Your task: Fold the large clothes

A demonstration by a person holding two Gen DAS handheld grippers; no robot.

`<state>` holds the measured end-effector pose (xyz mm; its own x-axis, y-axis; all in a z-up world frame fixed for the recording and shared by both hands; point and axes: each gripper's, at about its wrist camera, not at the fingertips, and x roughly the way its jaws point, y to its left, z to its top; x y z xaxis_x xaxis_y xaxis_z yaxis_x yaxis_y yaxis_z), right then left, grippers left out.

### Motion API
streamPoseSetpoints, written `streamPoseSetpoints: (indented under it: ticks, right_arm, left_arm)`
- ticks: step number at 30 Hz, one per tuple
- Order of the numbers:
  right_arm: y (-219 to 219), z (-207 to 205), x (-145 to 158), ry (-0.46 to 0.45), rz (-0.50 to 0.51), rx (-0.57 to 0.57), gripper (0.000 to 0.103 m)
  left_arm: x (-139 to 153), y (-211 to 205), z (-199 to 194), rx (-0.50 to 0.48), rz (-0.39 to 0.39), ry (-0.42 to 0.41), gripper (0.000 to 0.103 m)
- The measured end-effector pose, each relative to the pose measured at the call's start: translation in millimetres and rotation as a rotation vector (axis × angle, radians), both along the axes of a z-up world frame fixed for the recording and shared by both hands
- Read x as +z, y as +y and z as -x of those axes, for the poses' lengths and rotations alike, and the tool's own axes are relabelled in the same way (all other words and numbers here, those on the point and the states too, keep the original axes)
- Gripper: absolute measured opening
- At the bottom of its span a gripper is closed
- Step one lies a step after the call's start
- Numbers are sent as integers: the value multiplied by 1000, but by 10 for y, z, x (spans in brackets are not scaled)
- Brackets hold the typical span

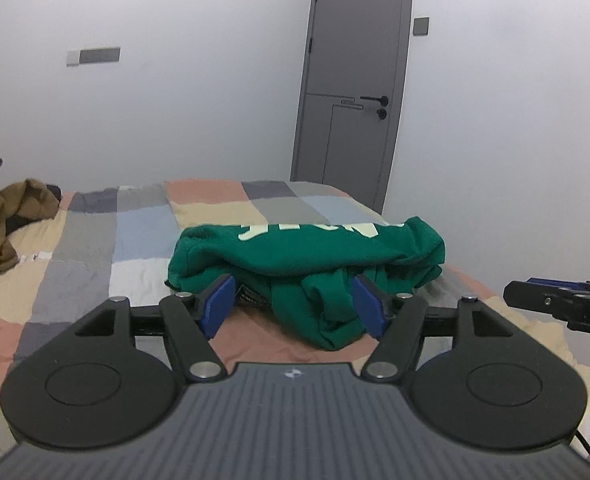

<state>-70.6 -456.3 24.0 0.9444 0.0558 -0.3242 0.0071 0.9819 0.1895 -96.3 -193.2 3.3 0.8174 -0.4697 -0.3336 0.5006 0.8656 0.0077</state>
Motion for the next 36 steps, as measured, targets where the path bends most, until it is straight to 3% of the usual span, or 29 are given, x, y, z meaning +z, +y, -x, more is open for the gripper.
streamPoseSetpoints:
  ticks: [2, 5, 7, 11, 19, 21, 36]
  right_arm:
    - [8, -15, 0, 4, 9, -8, 53]
    - [14, -20, 9, -6, 15, -21, 72]
    - [17, -32, 18, -5, 24, -24, 74]
    - [20, -40, 32, -15, 40, -36, 98]
    - [37, -53, 43, -1, 75, -66, 98]
    - [44, -48, 51, -2, 78, -69, 103]
    - [134, -3, 73, 19, 86, -78, 103]
  left_arm:
    - [-14, 5, -23, 8, 0, 7, 85]
    - [-26, 21, -49, 22, 2, 9, 98]
    - [-24, 33, -64, 18, 9, 21, 100]
    - [-13, 36, -56, 37, -3, 9, 103]
    - [17, 45, -27, 44, 1, 16, 103]
    - [27, 42, -11, 45, 0, 16, 103]
    - [46, -18, 125, 6, -21, 16, 103]
